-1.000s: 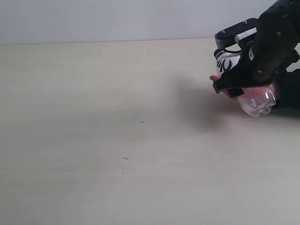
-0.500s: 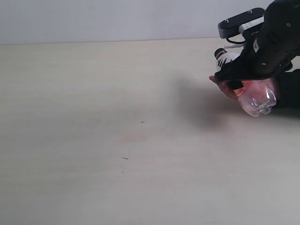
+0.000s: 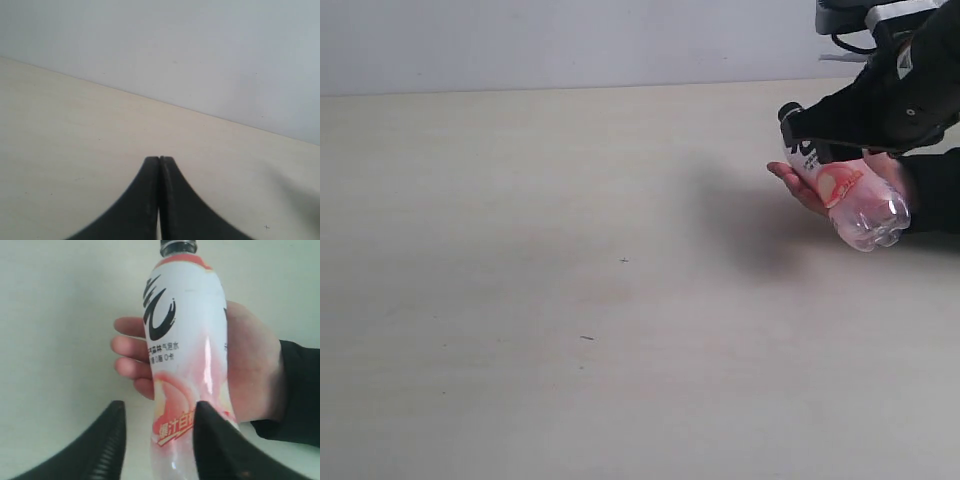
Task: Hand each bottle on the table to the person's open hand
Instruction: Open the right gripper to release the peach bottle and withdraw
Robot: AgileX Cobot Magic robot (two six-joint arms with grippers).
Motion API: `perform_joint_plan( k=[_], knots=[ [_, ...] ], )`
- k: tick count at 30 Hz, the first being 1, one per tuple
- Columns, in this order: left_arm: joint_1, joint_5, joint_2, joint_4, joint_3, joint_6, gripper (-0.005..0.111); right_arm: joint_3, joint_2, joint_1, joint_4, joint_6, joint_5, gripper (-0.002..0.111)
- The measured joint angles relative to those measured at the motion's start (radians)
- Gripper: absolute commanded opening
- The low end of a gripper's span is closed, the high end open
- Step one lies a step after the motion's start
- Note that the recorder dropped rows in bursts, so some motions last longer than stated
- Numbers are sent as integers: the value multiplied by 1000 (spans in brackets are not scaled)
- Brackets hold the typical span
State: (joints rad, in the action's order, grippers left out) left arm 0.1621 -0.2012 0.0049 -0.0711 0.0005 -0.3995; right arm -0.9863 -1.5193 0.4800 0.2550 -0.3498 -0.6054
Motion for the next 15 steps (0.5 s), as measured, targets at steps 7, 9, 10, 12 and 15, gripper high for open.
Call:
perform_joint_plan(
  k=[7,9,10,12,15],
  knots=[
    [0,0,0,0,0,0,0,205,209,0,-56,2,231,0],
    [0,0,0,0,0,0,0,267,276,0,-78,2,310,0],
    [0,0,0,0,0,0,0,302,314,0,-86,2,360,0],
    [0,0,0,0,0,0,0,371,378,0,-93,2,430,0],
    [0,0,0,0,0,0,0,453,472,0,-99,2,500,0]
  ],
)
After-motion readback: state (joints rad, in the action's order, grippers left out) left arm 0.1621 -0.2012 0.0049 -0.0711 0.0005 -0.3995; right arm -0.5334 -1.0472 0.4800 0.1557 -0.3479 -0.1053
